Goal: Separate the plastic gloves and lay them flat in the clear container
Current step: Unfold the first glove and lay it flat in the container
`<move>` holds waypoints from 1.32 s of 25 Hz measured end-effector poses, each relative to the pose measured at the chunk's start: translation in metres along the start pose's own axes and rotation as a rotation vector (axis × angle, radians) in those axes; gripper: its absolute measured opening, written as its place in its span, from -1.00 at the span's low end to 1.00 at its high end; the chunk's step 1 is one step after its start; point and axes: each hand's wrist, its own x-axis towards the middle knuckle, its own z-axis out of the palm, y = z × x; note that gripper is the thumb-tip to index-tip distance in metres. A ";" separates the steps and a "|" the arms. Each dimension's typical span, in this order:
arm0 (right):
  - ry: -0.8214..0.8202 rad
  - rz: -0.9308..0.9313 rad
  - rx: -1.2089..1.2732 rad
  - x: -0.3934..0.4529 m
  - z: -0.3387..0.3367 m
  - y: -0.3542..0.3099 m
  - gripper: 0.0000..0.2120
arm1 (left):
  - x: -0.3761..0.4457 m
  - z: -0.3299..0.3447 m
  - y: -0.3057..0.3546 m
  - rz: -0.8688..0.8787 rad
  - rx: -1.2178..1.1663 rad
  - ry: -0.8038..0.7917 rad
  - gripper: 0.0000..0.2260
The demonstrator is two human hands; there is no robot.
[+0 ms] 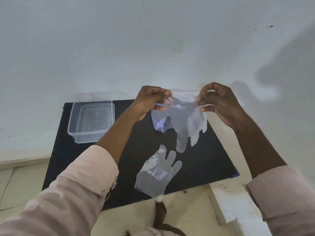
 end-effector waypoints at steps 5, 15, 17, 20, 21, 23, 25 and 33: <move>0.034 0.013 0.007 -0.010 0.007 0.019 -0.95 | -0.013 -0.003 -0.001 0.030 -0.009 -0.010 -0.91; 0.018 0.029 0.104 0.021 0.023 0.032 -0.90 | -0.013 -0.024 0.002 -0.031 0.044 0.060 -0.89; -0.010 0.038 0.122 0.032 0.028 0.035 -0.88 | -0.009 -0.026 0.001 -0.062 -0.050 0.110 -0.87; -0.043 0.059 0.155 0.050 0.042 0.040 -0.85 | -0.003 -0.036 -0.003 -0.095 -0.117 0.176 -0.87; -0.050 0.069 0.172 0.055 0.048 0.041 -0.87 | -0.003 -0.041 -0.004 -0.106 -0.103 0.206 -0.87; -0.067 0.082 0.185 0.065 0.063 0.041 -0.88 | -0.004 -0.050 -0.006 -0.119 -0.065 0.246 -0.87; -0.078 0.088 0.162 0.077 0.077 0.041 -0.86 | -0.004 -0.065 -0.007 -0.131 -0.030 0.273 -0.85; -0.126 0.124 0.134 0.143 0.174 0.033 -0.86 | 0.011 -0.172 -0.020 -0.172 0.012 0.440 -0.89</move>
